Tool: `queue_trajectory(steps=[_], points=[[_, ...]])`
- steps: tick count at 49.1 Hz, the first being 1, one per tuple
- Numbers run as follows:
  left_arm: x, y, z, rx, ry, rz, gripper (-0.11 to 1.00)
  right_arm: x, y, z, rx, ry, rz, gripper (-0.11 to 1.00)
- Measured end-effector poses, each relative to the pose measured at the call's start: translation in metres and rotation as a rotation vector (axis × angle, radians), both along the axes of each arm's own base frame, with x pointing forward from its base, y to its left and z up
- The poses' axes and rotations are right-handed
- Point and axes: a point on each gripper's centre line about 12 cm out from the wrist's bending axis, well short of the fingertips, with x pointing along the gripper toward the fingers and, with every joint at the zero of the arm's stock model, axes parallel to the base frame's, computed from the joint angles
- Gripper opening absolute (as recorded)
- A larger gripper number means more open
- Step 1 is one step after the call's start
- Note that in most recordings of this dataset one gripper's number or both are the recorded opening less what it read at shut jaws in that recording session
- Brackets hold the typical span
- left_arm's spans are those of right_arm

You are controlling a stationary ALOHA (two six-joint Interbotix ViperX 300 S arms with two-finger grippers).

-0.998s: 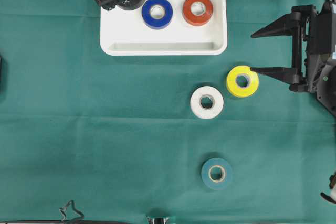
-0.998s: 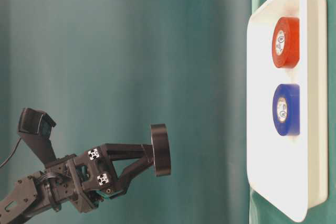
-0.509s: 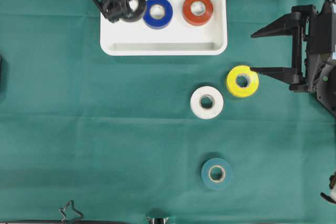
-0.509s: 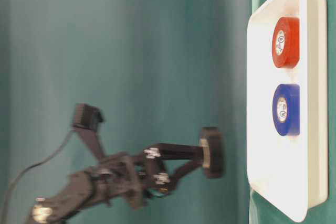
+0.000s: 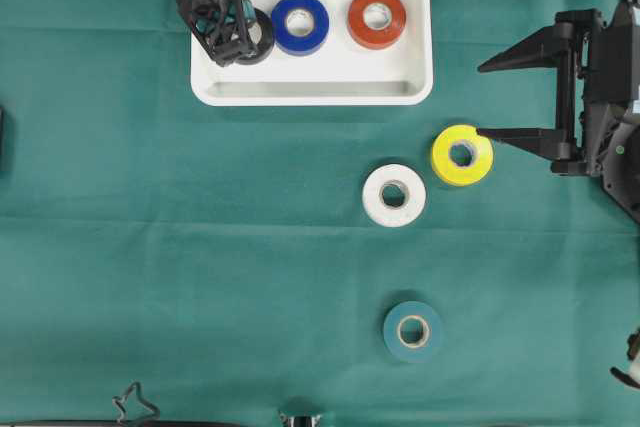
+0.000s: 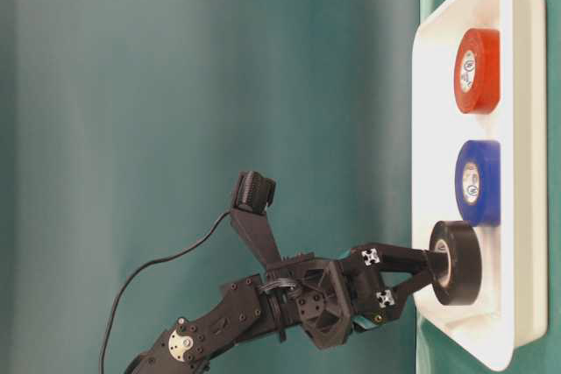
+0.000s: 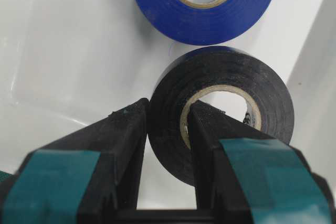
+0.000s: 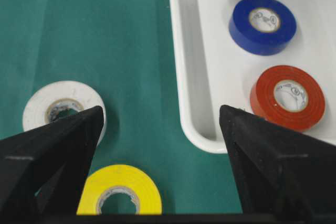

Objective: Pick up the tape from a random location and place it into the white case.
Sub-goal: 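Lower the black tape into the tray and open the left gripper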

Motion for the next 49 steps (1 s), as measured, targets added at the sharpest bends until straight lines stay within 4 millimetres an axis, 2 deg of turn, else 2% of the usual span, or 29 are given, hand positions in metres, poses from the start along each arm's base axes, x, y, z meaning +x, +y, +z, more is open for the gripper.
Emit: queue_trajectory(steps=[27, 36, 40, 44, 49], points=[[0.0007, -0.0003, 0.0002, 0.015, 0.002, -0.047, 0.2, 0.0002, 0.0, 0.0006, 0.0, -0.002, 0.0, 0.85], [0.0023, -0.0011, 0.0007, 0.019, -0.008, -0.051, 0.7, 0.0, 0.0, 0.0, -0.001, 0.0, 0.001, 0.85], [0.0025, -0.001, 0.0005, 0.021, -0.013, -0.051, 0.88, 0.0002, 0.0, 0.0006, -0.002, -0.001, 0.001, 0.85], [0.0027, -0.0009, 0.0006, 0.021, -0.014, -0.051, 0.98, 0.0002, 0.0, 0.0006, -0.002, -0.001, 0.001, 0.85], [0.0024, -0.0004, 0.0006, 0.022, -0.014, -0.05, 0.99, 0.0002, 0.0, 0.0006, -0.002, -0.001, 0.001, 0.85]])
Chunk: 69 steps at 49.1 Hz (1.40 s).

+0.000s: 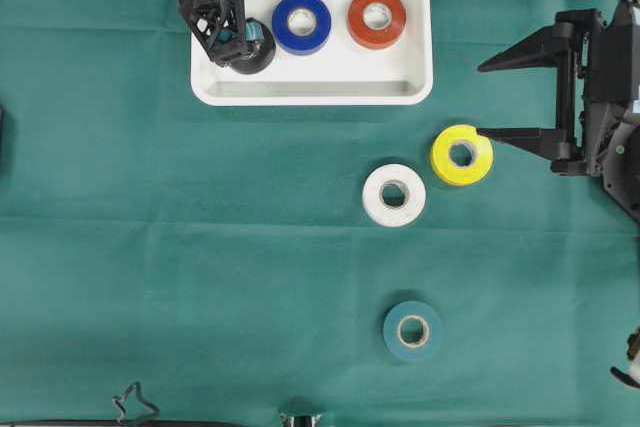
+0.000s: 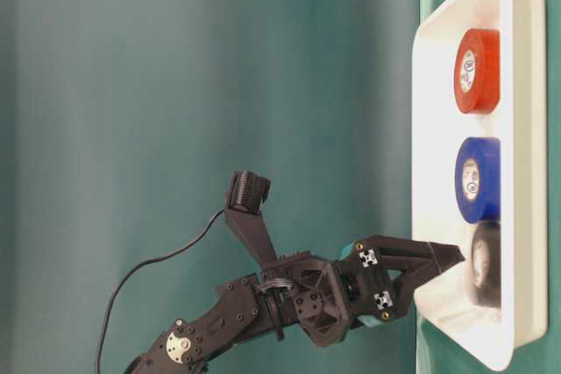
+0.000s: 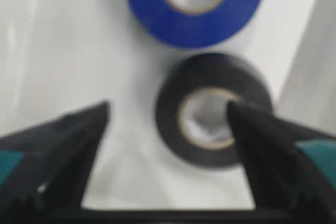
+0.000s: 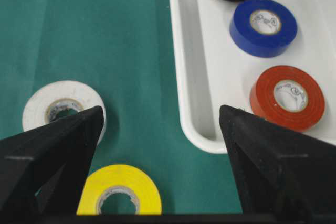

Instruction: Pick up the tape from a random location and place it into the white case.

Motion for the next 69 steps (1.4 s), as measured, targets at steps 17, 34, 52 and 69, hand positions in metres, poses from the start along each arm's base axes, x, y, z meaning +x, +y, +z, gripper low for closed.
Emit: queue_trajectory(steps=[17, 34, 52, 69], points=[[-0.003, -0.001, 0.001, -0.007, 0.017, 0.0, 0.99, 0.0, 0.0, 0.0, 0.001, 0.0, -0.001, 0.85], [-0.009, -0.004, 0.063, 0.009, -0.021, 0.0, 0.99, 0.001, 0.0, 0.004, -0.001, -0.008, -0.001, 0.85], [-0.01, -0.007, 0.075, 0.008, -0.015, -0.008, 0.99, 0.002, 0.0, 0.004, -0.001, -0.008, -0.001, 0.85], [0.002, -0.042, 0.075, 0.004, -0.012, -0.1, 0.99, 0.001, 0.0, 0.004, 0.001, -0.005, -0.002, 0.85]])
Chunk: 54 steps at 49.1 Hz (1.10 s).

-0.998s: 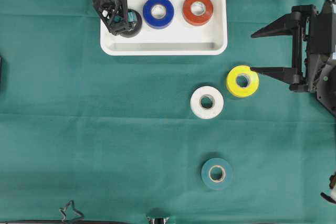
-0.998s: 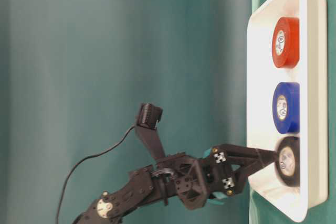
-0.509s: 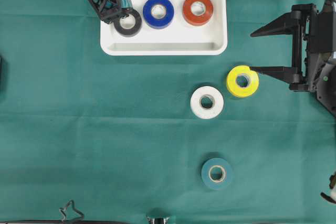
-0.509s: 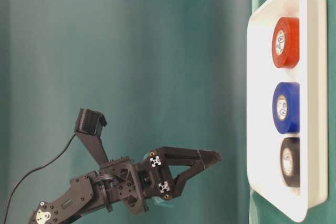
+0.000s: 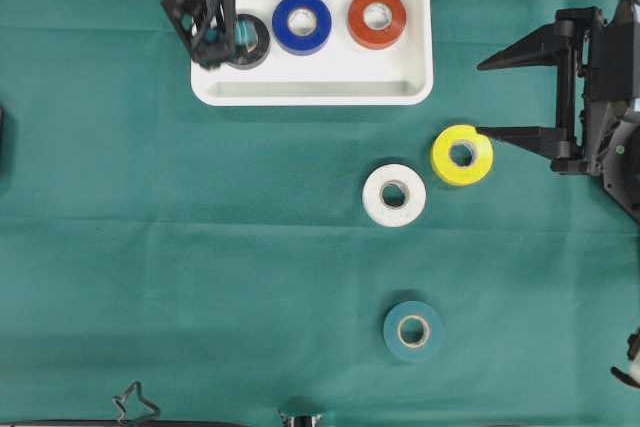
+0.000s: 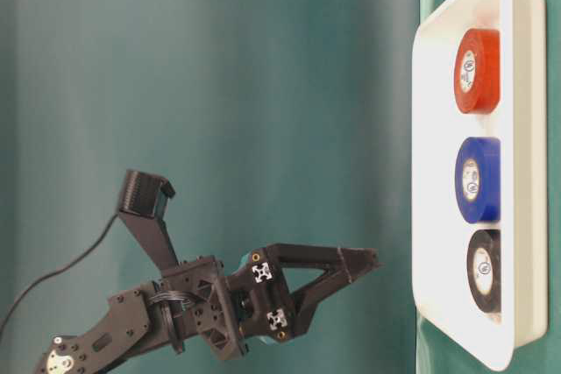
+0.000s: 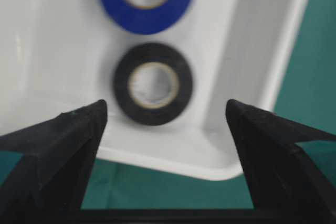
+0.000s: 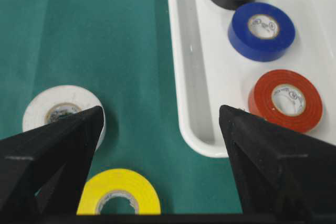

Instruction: Pick up the tape from a random location and place it into the white case.

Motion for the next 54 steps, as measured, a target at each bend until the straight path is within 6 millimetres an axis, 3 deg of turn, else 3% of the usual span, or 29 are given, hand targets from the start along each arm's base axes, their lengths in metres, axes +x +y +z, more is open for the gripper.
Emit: queue_trajectory(steps=[14, 20, 42, 54], points=[[0.014, -0.067, 0.0, -0.001, -0.002, -0.172, 0.99, 0.001, 0.0, 0.002, -0.002, -0.005, 0.0, 0.85], [0.016, -0.087, 0.0, -0.002, -0.004, -0.222, 0.99, 0.001, 0.0, 0.002, 0.0, -0.005, 0.0, 0.85], [0.018, -0.087, 0.001, 0.001, -0.02, -0.224, 0.99, 0.001, 0.0, 0.002, 0.0, -0.006, 0.0, 0.85], [0.008, -0.088, 0.019, 0.014, -0.088, -0.227, 0.99, 0.002, 0.0, 0.005, -0.002, -0.011, 0.0, 0.85]])
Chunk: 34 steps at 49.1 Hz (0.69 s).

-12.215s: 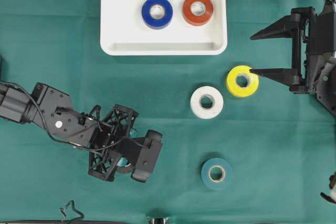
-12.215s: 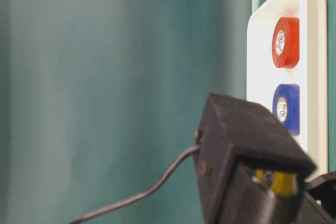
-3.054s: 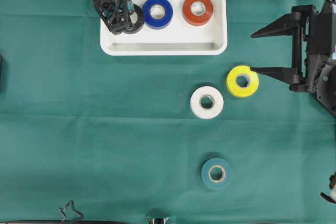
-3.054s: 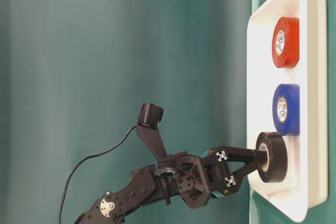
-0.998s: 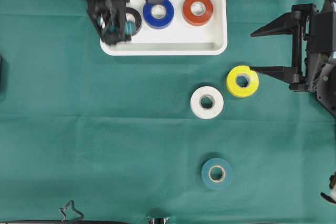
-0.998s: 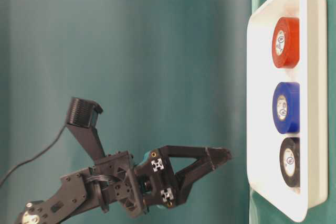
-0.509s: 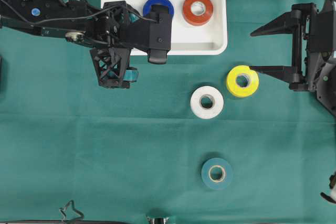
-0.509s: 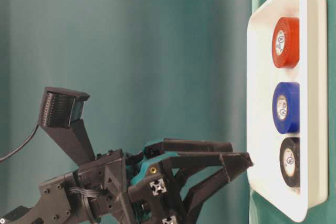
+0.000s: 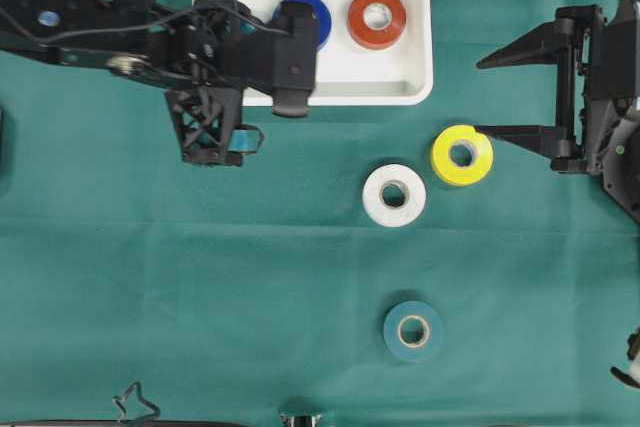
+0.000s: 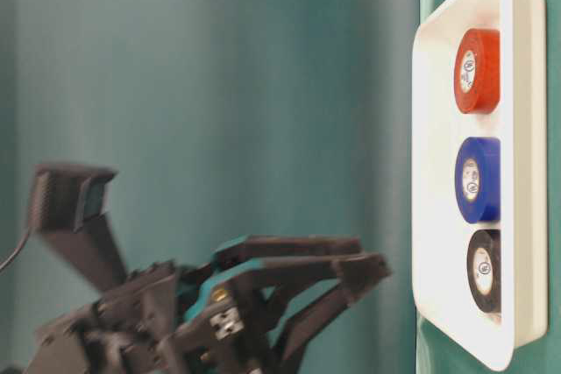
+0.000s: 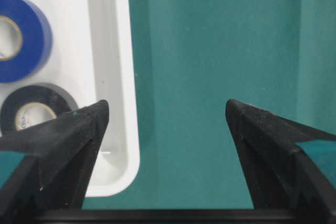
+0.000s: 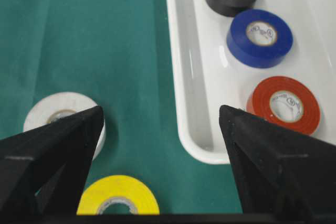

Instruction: Pick up the tape from a random location and place it into the white case.

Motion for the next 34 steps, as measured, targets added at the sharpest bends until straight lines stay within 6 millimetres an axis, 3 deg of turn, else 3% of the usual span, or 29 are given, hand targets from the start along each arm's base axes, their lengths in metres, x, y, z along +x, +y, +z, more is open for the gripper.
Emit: queue_trajectory(steps=[17, 34], points=[[-0.044, -0.003, 0.039, 0.018, -0.289, -0.003, 0.99, 0.001, 0.0, 0.004, 0.001, -0.003, -0.003, 0.85], [-0.089, -0.006, 0.056, 0.031, -0.513, -0.002, 0.99, 0.001, 0.0, 0.012, -0.008, -0.038, 0.002, 0.85]])
